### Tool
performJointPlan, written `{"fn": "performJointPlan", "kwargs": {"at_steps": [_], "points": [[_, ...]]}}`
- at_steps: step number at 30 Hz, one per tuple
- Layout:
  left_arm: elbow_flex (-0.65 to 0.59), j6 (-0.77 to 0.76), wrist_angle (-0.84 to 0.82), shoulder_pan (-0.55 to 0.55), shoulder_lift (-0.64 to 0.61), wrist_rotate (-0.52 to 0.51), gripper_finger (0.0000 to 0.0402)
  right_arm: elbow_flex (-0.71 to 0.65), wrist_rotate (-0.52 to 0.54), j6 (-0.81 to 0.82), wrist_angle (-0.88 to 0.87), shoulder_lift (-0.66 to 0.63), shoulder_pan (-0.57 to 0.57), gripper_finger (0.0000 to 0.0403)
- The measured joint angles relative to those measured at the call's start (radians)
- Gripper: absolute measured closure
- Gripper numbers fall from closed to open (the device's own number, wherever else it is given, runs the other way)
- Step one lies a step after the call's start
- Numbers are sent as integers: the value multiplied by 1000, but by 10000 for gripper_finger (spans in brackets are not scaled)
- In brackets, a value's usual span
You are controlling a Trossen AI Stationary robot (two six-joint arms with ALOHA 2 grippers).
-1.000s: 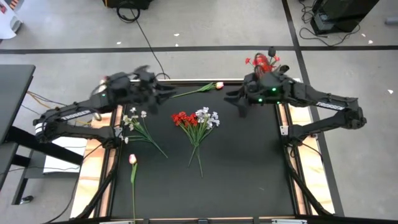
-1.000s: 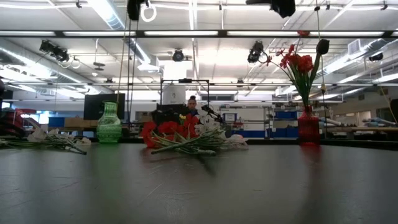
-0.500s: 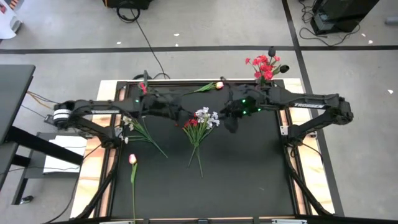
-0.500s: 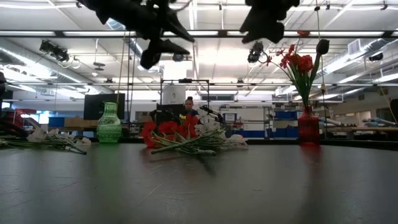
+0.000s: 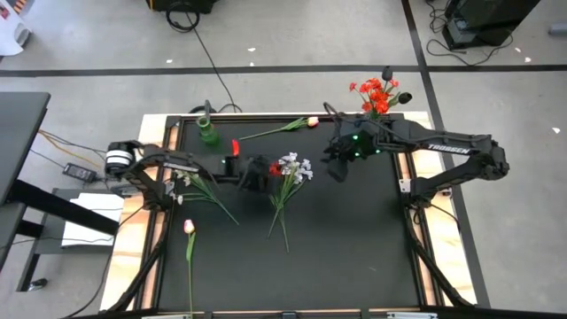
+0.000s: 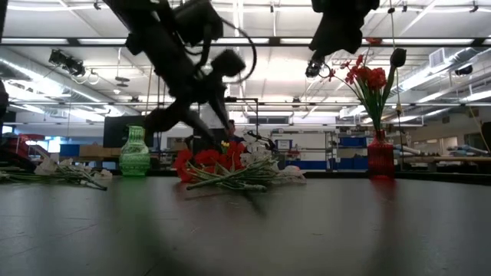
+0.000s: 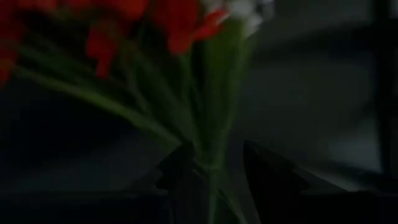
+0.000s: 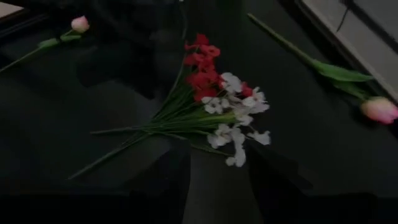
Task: Sort flowers into vase by color
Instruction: Put the red flower into the red flower vase
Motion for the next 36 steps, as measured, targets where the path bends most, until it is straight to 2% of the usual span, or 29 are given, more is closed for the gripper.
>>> {"fn": "performJointPlan", "kwargs": {"at_steps": [10, 21, 24, 30, 36], "points": [[1, -138, 57, -8, 138, -21, 256, 0, -3, -69, -81, -52, -46, 239], [6, -174, 110, -9, 225, -61, 260, 0, -8, -130, -122, -51, -49, 239], [7, -174, 110, -10, 249, -65, 286, 0, -8, -139, -124, -51, -49, 239], [6, -169, 108, -17, 263, -69, 387, 0, -8, -156, -122, -51, -49, 239], [-1, -140, 133, -14, 220, -43, 398, 0, -9, -178, -125, -51, -49, 239]]}}
